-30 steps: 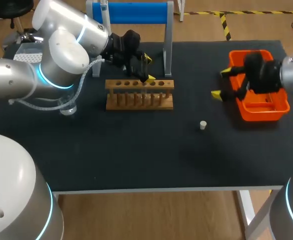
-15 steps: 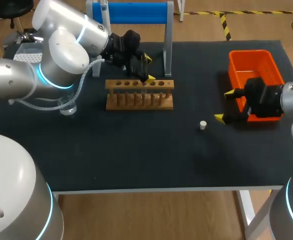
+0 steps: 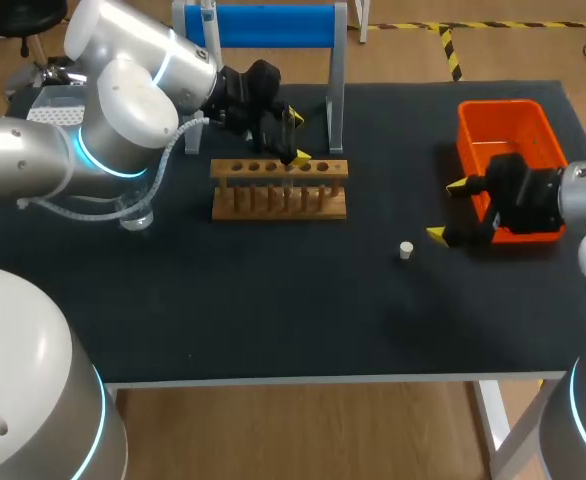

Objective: Invert the test tube, pick up the pipette, mount the tip to pipette, aspirate from beaker and dispense into the tube, eject the tip, return the pipette, and cap with the stopper.

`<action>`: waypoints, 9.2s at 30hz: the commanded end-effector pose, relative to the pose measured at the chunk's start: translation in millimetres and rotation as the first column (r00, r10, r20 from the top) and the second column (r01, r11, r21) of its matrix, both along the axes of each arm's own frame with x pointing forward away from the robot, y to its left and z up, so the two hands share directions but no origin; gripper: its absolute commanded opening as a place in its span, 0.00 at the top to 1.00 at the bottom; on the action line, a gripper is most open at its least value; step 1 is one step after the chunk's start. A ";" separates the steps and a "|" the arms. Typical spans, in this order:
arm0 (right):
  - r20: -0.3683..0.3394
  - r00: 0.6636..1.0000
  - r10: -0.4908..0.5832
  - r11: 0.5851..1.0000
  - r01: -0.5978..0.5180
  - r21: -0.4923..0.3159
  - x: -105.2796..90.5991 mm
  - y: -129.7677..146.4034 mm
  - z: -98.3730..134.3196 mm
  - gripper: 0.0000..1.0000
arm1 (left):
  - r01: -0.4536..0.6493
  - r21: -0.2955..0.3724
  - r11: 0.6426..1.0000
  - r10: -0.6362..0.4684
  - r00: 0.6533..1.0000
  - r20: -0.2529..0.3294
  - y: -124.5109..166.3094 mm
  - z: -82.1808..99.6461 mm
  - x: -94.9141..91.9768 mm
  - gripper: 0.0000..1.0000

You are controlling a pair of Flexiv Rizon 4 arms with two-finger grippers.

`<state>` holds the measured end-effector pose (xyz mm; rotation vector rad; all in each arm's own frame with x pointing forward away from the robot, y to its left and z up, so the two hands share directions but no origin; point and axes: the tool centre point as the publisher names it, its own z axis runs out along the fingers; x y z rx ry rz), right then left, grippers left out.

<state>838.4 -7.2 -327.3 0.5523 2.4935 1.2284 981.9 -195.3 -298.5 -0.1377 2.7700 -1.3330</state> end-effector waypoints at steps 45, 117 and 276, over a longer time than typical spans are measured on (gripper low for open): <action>-0.066 0.995 -0.068 0.997 0.066 -0.031 -1.7 32.1 -71.2 0.00 | 0.003 0.001 1.000 -0.003 1.000 -0.001 0.0 -0.3 1.2 0.00; -0.131 0.984 -0.122 0.991 0.113 -0.071 12.2 40.4 -106.0 0.62 | 0.003 0.001 1.000 -0.003 1.000 -0.001 0.0 -0.3 1.2 0.00; -0.002 0.889 0.459 0.887 -0.458 -0.051 132.9 209.9 127.7 1.00 | -0.043 -0.001 0.999 0.043 0.999 0.011 19.9 0.2 -7.0 0.00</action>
